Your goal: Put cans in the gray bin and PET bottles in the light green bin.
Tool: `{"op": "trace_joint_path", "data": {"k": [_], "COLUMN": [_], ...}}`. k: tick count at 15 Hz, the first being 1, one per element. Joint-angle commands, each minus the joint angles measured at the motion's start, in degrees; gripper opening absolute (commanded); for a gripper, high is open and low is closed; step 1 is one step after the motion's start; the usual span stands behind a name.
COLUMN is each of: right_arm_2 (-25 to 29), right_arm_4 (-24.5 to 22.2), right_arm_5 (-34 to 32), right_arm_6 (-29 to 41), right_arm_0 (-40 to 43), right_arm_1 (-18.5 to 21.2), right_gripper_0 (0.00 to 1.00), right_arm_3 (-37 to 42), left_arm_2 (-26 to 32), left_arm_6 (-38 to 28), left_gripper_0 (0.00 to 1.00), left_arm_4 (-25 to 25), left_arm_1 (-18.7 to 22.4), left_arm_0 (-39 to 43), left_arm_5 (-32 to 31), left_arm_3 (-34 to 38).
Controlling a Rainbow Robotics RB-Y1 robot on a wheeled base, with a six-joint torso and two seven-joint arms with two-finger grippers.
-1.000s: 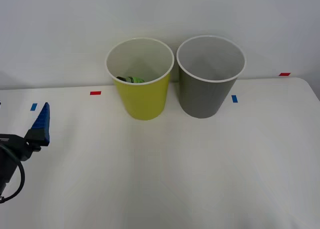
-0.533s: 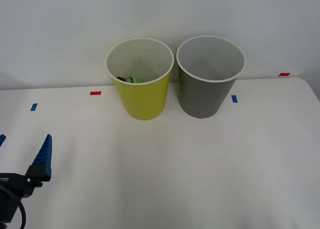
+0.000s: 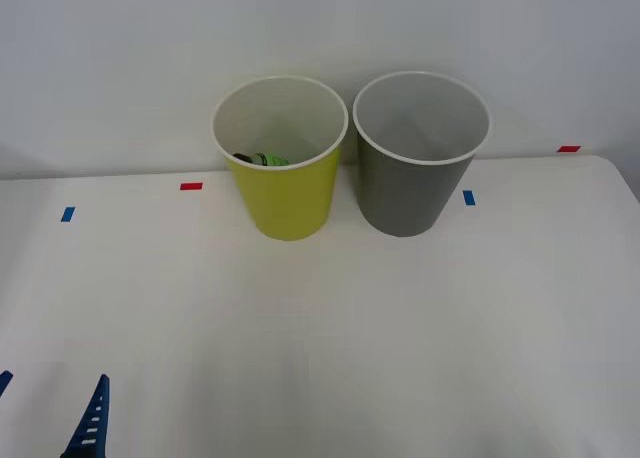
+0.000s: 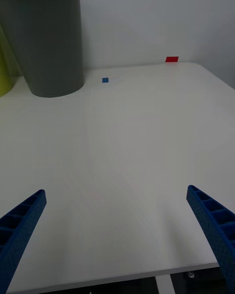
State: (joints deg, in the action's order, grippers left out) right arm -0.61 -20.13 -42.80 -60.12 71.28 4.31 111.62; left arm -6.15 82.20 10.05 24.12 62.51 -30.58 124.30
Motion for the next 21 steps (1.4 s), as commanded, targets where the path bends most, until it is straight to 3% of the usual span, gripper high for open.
{"op": "trace_joint_path", "data": {"k": [1, 5, 21], "right_arm_2": [0.0, 0.0, 0.0], "right_arm_4": [0.0, 0.0, 0.0], "right_arm_5": [0.0, 0.0, 0.0], "right_arm_6": [0.0, 0.0, 0.0], "right_arm_0": [0.0, 0.0, 0.0], "right_arm_1": [0.0, 0.0, 0.0], "right_gripper_0": [1.0, 1.0, 1.0], "right_arm_3": [0.0, 0.0, 0.0], "left_arm_2": [-1.32, -2.46, -2.9], "left_arm_6": [0.77, 1.39, 1.39], "left_gripper_0": [1.0, 1.0, 1.0], "left_arm_4": [-1.35, -3.63, -4.07], "left_arm_1": [-1.98, -3.65, -3.73], "left_arm_0": [1.13, 1.92, 2.97], "left_arm_5": [-1.76, -6.6, -7.12], "left_arm_3": [-2.22, -6.7, -6.61]}}
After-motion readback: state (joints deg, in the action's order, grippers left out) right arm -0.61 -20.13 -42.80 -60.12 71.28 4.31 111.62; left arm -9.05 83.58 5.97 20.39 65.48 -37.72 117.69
